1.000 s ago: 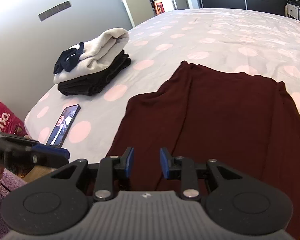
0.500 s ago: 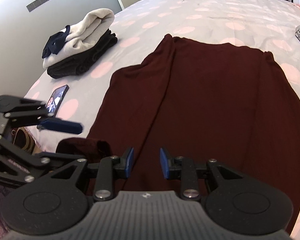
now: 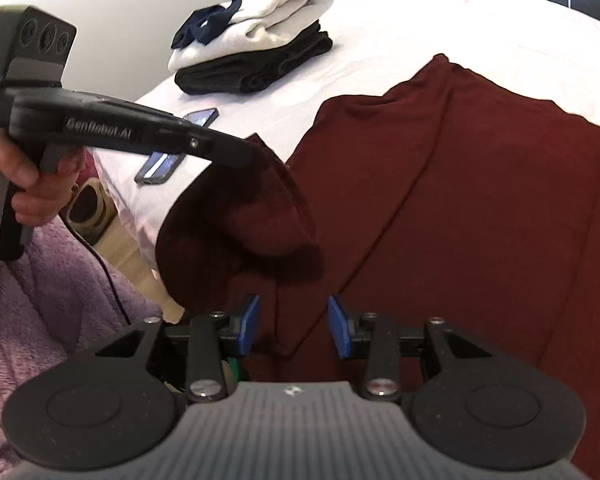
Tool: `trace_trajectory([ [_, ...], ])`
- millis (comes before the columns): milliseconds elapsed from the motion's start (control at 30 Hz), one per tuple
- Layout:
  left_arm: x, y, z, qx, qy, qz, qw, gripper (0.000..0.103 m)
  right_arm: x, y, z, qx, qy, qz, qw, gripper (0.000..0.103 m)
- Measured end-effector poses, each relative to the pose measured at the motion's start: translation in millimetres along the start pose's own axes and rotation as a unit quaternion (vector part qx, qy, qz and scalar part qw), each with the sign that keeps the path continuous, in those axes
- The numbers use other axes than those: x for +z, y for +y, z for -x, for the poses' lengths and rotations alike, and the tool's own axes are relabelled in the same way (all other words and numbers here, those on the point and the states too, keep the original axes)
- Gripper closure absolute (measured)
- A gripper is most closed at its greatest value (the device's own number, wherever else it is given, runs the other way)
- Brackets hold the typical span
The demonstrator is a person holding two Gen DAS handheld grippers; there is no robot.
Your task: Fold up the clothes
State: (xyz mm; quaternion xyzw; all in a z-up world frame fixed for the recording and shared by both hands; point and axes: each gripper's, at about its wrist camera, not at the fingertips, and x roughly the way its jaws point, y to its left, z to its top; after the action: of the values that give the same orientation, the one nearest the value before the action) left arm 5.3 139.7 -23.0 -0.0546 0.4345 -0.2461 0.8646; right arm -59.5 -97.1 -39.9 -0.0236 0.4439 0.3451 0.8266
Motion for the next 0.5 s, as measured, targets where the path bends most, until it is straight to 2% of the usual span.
trace_trajectory([
  [200, -7, 25, -5, 0.029, 0.001, 0.057, 0.9979, 0.099, 24, -9, -17, 0.000, -0.015, -0.027, 1.000, 0.061],
  [367, -15, 56, -8, 0.050, 0.014, 0.130, 0.9901, 0.099, 41, -11, -33, 0.002, -0.018, -0.031, 0.999, 0.063],
  [500, -23, 71, -7, 0.079, 0.027, 0.145, 0.9859, 0.093, 50, -9, -46, 0.004, -0.010, -0.023, 1.000, 0.067],
])
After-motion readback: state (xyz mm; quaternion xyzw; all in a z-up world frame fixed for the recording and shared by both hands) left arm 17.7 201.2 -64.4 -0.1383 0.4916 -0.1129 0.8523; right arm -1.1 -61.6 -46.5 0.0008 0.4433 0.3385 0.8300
